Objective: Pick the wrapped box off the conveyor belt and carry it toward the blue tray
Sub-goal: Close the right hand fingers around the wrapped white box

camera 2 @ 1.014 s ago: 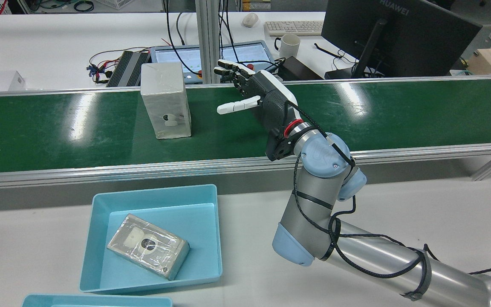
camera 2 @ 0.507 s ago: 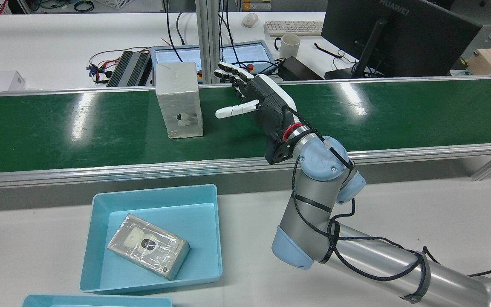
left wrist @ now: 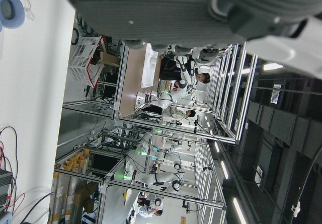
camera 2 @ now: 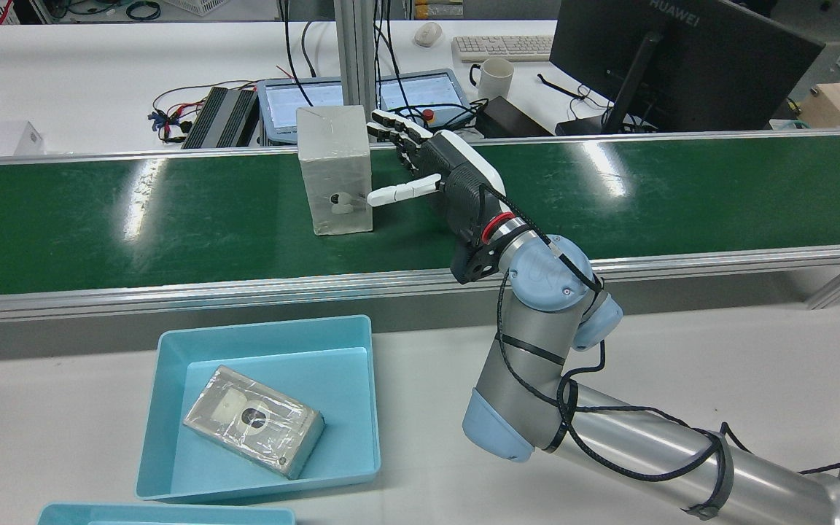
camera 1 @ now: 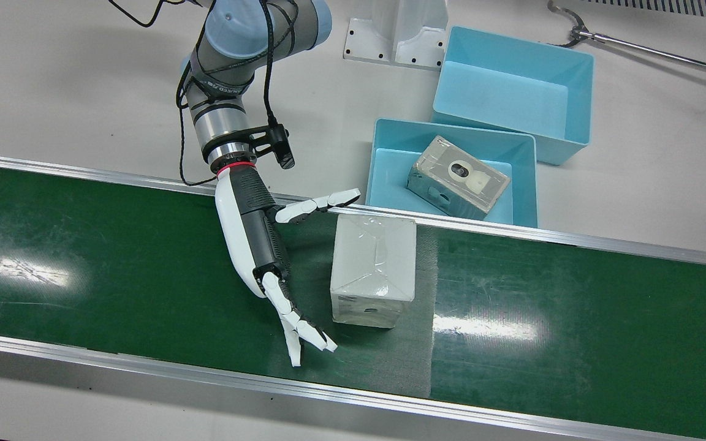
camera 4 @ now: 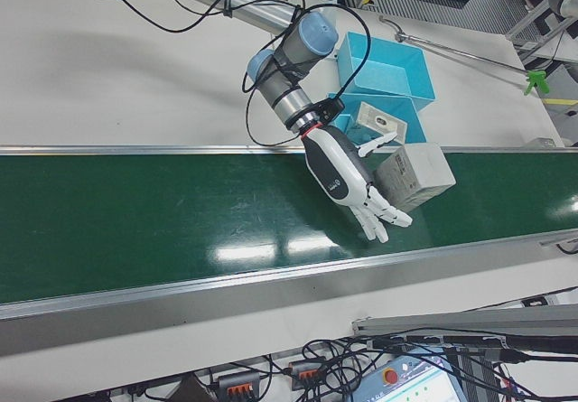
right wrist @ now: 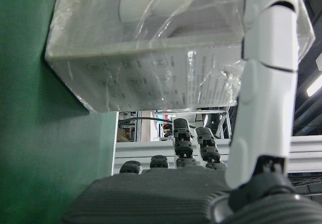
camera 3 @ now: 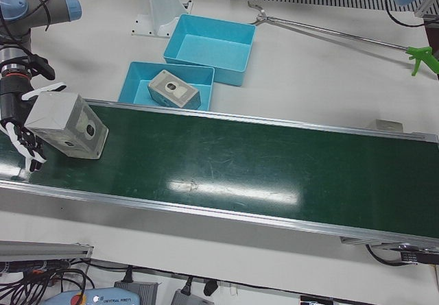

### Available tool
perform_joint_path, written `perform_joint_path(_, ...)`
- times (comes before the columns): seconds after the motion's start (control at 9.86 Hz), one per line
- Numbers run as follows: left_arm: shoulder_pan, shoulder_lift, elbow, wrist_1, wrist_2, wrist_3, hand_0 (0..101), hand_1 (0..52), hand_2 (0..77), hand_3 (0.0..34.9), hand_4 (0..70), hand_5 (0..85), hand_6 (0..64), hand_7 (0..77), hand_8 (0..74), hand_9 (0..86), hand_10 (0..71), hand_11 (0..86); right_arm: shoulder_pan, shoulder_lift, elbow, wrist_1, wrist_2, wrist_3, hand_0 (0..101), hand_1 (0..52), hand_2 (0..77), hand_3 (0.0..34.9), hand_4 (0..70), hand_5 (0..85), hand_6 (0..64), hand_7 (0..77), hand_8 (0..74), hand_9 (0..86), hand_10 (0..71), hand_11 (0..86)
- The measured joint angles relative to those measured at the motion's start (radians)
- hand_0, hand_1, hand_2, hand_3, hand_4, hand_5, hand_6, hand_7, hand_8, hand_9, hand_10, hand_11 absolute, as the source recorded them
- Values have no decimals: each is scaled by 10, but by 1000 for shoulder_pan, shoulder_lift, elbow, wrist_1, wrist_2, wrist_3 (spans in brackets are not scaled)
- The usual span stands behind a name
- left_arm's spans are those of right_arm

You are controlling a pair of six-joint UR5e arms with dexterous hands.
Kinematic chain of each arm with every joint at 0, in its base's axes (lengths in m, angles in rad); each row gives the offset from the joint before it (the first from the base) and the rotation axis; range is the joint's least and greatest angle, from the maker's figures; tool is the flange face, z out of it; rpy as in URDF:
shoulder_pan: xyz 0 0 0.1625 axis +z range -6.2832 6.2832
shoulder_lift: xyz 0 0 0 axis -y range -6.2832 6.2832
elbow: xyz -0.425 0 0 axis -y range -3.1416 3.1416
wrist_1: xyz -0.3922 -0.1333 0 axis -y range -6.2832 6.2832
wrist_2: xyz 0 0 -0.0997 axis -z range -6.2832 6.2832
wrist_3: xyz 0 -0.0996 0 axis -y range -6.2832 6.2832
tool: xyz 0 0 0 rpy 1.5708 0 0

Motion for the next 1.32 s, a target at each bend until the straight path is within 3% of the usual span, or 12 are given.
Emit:
perform_joint_path(0.61,0,0,0,0,0,0,0,0,11,0,0,5,5,5,5,5,5,5,0,0,1,-2,0,-3,472,153,82,35,82,147,49,158,22,16,0,11)
perform_joint_path(0.71,0,0,0,0,0,0,0,0,11,0,0,5,5,5,5,5,5,5,0,1,1,-4,1,-3,559,289,191,0,158,278,136,311,93,136,27,5)
perform_joint_path(0.81,0,0,0,0,0,0,0,0,5,0,0,11,5,5,5,5,0,5,0,1,1,-6,1,-3,617,262,245,2,245,360,224,360,251,311,131,11)
perform_joint_path(0.91,0,0,0,0,0,0,0,0,11,0,0,11,5,5,5,5,5,5,1,1,1,-8,2,-2,617,262,245,2,245,360,224,360,251,311,131,11)
perform_joint_path(1.01,0,0,0,0,0,0,0,0,11,0,0,11,5,5,5,5,5,5,2,2,6,-9,4,-2,552,229,273,2,278,382,273,376,344,376,191,87)
perform_joint_path(1.12,0,0,0,0,0,0,0,0,5,0,0,5,5,5,5,5,0,5,2,2,26,-13,6,-5,540,229,273,2,295,387,273,376,376,398,278,185)
perform_joint_path(1.22,0,0,0,0,0,0,0,0,11,0,0,11,5,5,5,5,0,5,2,3,70,-27,8,-23,540,229,273,2,295,387,273,376,376,398,278,185)
perform_joint_path(1.32,0,0,0,0,0,0,0,0,11,0,0,11,5,5,5,5,5,5,-1,2,131,-46,14,-58,522,229,273,2,300,398,311,398,404,415,420,322)
